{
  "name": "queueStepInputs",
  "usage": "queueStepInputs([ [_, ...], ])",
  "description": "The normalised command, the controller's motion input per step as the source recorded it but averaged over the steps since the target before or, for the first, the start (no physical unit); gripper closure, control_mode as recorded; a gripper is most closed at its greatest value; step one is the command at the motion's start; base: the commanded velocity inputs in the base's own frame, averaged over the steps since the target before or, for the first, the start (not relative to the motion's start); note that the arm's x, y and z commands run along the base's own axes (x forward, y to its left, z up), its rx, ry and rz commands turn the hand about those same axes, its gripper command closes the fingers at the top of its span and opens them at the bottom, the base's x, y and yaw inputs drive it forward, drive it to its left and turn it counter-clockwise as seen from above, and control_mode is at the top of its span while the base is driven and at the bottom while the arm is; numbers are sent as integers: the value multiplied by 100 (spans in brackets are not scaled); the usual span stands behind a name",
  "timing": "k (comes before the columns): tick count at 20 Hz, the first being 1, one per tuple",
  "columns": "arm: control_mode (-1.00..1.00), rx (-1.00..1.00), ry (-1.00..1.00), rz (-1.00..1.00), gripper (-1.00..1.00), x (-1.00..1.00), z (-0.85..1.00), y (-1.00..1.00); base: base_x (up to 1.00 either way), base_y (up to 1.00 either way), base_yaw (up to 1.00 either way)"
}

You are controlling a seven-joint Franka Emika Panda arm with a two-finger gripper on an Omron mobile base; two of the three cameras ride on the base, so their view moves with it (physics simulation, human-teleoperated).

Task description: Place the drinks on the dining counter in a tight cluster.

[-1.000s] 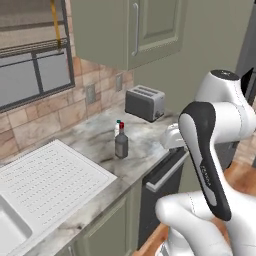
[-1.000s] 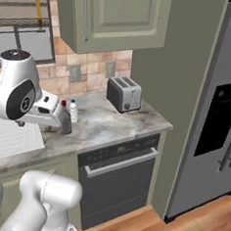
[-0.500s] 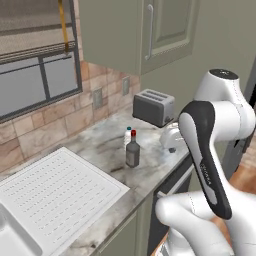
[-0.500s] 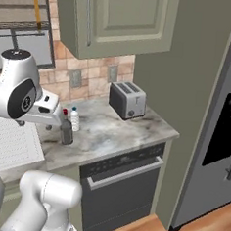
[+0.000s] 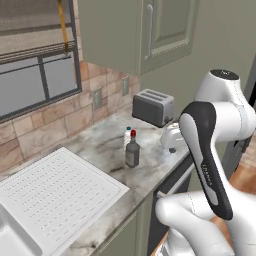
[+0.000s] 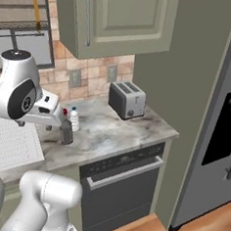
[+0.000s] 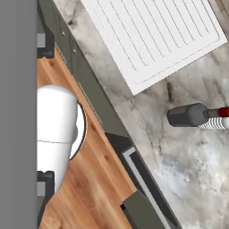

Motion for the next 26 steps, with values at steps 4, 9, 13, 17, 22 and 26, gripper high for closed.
queueStepInputs([
  [4, 100, 0, 0, 0, -100, 0, 0, 0, 0, 0, 0],
  [9, 100, 0, 0, 0, -100, 0, 0, 0, 0, 0, 0],
  [13, -100, 0, 0, 1, -100, 27, 0, 0, 0, 0, 0],
  [17, -100, 0, 0, 11, -100, 62, -1, 0, 0, 0, 0],
  [22, -100, 2, -6, 22, -100, 50, -5, 0, 0, 0, 0],
  [26, -100, 3, -6, 25, -100, 31, -19, 0, 0, 0, 0],
])
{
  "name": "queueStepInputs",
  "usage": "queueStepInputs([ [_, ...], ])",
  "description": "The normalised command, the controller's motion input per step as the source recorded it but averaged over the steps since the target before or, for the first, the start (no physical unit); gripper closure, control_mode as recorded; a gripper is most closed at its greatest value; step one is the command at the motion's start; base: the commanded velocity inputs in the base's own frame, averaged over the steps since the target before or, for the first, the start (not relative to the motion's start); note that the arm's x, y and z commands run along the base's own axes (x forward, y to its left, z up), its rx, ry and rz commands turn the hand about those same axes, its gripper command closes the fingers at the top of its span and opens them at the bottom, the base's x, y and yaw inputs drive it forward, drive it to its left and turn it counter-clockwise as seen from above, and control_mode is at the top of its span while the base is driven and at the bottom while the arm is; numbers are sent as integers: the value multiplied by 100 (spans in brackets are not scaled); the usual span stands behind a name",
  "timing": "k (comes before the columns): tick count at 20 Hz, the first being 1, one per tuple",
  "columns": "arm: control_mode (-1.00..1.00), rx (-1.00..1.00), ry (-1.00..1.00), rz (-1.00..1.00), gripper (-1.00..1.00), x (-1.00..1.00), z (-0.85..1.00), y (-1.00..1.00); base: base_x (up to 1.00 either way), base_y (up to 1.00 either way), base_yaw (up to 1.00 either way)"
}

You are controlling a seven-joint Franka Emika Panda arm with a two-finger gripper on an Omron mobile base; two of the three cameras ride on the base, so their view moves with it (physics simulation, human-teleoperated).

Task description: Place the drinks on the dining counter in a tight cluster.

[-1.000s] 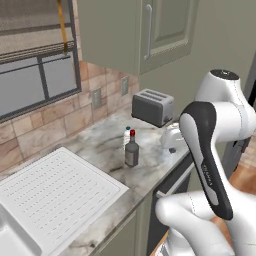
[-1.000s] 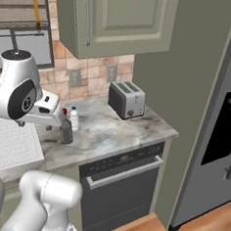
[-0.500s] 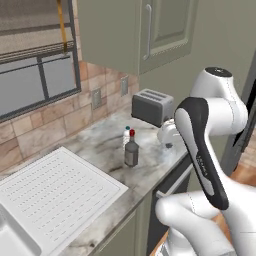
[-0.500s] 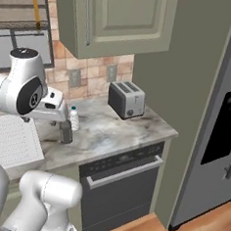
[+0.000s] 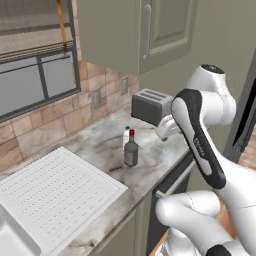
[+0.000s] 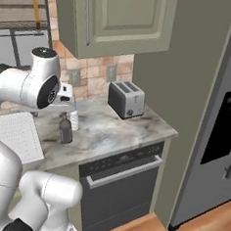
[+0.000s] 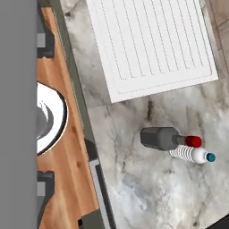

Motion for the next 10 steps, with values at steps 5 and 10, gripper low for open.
queueStepInputs([
  [5, -100, 1, -18, 18, -100, 5, -47, 0, 0, 0, 0],
  [10, -100, 3, -10, 11, -100, 0, -12, 1, 0, 0, 0],
])
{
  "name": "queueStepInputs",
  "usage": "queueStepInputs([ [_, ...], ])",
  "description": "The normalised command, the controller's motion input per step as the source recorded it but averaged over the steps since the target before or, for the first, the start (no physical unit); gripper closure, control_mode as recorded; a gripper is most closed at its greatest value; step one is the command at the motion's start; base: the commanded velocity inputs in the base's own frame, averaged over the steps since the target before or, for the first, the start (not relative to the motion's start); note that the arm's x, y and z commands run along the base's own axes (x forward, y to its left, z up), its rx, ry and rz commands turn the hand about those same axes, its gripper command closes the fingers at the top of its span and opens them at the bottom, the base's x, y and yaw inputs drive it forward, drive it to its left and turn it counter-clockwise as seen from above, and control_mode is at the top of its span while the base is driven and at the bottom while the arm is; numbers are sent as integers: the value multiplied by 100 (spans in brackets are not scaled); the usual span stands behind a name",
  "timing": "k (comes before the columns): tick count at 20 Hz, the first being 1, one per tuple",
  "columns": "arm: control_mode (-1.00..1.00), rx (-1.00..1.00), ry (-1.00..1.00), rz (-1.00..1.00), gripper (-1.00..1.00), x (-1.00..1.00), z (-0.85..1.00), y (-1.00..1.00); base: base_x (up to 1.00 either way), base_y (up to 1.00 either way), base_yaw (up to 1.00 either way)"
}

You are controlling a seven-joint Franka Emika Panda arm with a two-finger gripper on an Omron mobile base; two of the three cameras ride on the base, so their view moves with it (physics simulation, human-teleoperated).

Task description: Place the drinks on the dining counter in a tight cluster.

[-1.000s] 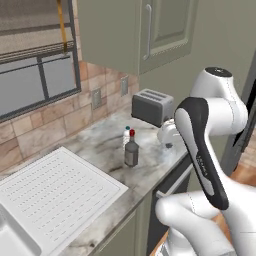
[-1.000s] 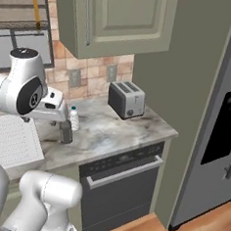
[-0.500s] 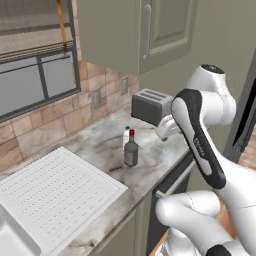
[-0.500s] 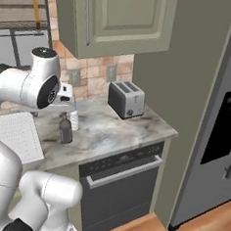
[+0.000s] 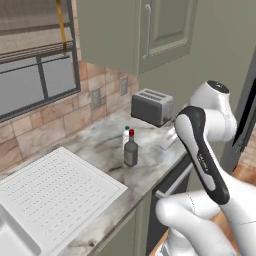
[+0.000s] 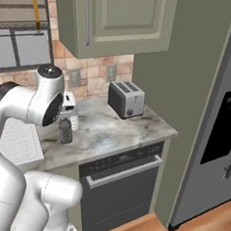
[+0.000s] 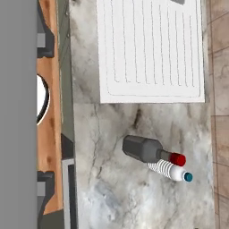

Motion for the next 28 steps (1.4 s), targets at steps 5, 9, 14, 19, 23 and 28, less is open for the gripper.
queueStepInputs([
  [5, -100, 0, 2, 0, -100, 17, 13, 26, 0, 0, 0],
  [9, -100, 0, 1, 0, -100, 41, 0, 23, 0, 0, 0],
  [14, -100, 0, 0, 0, -100, 53, -6, 15, 0, 0, 0],
  [19, -100, 0, 0, 0, -100, 43, -20, 1, 0, 0, 0],
  [23, -100, 1, 0, 5, -100, 50, -50, 0, 0, 0, 0],
  [28, -100, 11, -3, 12, -100, 38, -51, -1, 0, 0, 0],
])
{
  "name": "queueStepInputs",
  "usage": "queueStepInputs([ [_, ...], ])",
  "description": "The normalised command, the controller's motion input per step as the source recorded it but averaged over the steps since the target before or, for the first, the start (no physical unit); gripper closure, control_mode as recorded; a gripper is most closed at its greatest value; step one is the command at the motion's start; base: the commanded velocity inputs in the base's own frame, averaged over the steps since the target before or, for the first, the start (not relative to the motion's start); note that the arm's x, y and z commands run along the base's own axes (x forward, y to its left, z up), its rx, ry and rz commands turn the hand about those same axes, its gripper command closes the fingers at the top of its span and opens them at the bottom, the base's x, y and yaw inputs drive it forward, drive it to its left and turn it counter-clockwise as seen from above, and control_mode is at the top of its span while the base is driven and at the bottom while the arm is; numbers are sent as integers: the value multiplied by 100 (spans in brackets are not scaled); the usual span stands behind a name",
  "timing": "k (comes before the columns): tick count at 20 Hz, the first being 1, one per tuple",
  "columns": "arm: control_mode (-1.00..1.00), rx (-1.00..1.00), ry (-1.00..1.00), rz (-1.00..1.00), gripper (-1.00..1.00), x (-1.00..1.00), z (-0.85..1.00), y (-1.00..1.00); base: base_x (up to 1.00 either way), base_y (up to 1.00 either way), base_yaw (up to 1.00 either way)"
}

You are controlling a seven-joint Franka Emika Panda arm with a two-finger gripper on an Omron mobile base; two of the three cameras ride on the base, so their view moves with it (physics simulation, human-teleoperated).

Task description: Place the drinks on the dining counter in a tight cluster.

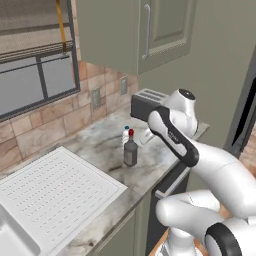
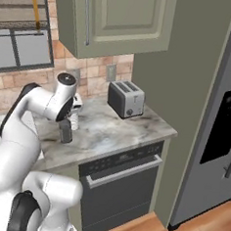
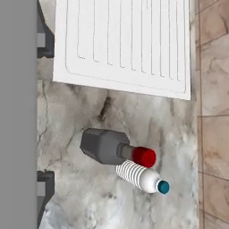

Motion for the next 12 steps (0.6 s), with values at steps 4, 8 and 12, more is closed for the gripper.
queueStepInputs([
  [4, -100, 27, -10, 17, -100, 1, -23, -12, 0, 0, 0],
  [8, -100, 31, -14, 20, -100, 0, -1, -21, 0, 0, 0],
  [12, -100, 22, -20, 17, -100, 0, 0, -18, 0, 0, 0],
])
